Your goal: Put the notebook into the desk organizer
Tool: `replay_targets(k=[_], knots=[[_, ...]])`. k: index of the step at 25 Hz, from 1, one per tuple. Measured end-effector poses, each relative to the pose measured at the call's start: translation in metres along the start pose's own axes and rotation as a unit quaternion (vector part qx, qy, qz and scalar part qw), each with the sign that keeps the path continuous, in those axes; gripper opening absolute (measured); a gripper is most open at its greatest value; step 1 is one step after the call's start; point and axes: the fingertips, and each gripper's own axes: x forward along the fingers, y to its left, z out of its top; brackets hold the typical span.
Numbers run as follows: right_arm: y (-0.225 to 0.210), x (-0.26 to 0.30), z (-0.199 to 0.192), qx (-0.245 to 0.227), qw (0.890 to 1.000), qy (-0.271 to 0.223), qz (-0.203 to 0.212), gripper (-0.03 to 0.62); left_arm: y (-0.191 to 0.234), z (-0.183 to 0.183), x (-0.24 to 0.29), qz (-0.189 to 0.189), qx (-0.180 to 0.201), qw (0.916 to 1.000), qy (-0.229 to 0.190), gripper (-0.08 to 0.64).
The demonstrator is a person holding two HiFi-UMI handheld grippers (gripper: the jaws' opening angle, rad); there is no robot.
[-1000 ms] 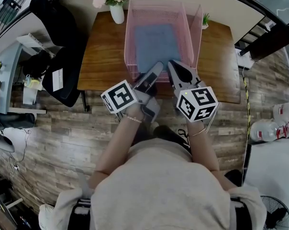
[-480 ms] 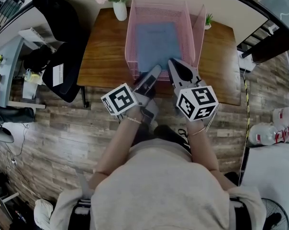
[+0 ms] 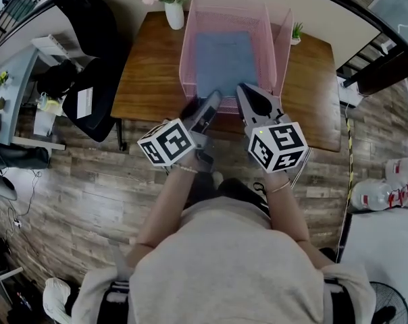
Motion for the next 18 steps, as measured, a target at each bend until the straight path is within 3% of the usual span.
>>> replay_targets(k=[9,14,18], knots=[[0.020,-0.002,0.009,0.008,1.000,-0.006,0.004,0.011,0.000,0.026,-0.022,0.051,0.133,0.9898,0.001,0.296],[0.028,-0.005,0.023,0.011,1.000,-0.025,-0.002,0.011,-0.023,0.037,-0.024,0.032,0.213,0.9764,0.015,0.304],[0.032,-0.007,0.031,0.010,0.999,-0.034,-0.007,0.025,-0.042,0.041,-0.023,0.004,0.228,0.9733,0.023,0.278]])
